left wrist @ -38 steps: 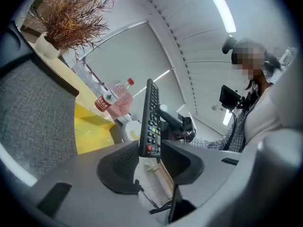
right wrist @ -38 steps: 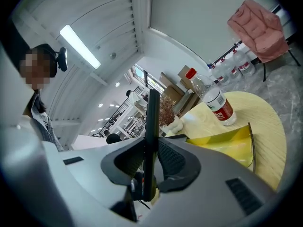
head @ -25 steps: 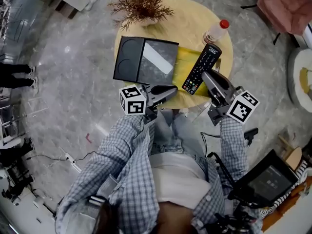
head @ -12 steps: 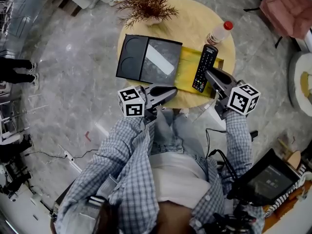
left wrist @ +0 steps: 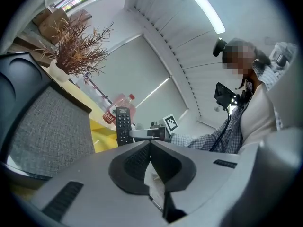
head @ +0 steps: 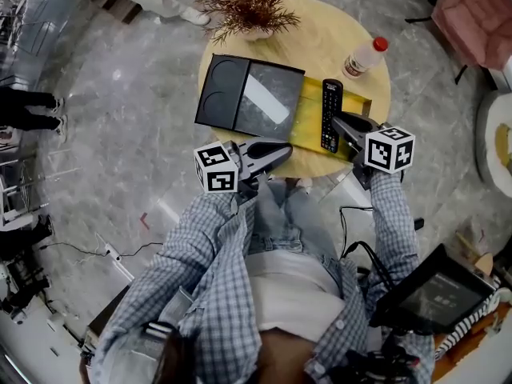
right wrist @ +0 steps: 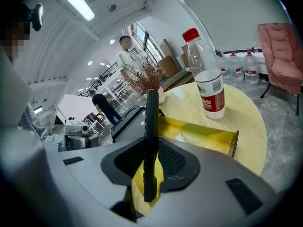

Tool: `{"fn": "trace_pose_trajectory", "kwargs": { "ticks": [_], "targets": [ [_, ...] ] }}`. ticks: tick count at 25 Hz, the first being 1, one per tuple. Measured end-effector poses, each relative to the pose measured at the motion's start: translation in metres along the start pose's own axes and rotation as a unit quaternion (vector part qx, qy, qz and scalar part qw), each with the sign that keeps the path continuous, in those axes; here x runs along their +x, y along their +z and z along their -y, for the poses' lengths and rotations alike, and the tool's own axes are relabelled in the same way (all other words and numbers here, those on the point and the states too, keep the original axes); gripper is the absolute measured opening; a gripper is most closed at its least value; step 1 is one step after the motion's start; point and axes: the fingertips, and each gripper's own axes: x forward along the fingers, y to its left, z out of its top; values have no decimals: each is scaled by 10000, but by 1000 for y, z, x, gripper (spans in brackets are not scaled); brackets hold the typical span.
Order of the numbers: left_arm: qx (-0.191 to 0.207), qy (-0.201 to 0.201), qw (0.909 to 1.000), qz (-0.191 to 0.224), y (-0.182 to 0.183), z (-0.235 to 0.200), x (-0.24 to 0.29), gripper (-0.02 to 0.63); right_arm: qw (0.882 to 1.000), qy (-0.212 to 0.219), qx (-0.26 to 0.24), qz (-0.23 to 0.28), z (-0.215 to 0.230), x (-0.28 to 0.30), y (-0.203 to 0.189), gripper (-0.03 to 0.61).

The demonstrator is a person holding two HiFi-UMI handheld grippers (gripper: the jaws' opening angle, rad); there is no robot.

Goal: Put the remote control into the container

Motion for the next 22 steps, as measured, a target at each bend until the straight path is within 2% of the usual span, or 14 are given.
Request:
{"fn": "trace_pose_trajectory", "kwargs": {
  "ticks": [8,12,22],
  "targets": [
    [30,88,9999,110,3,1,-5,8,9980,-123,7,-623,14,19,-14,97],
    [42,143,9997,174,4,2,-9,9,9942,-13,128,-1067,11,33,-26,97],
    [18,280,9989,369,5,7,-22,9,9860,-254,149,-1641,29,53,-36,97]
  ]
}}
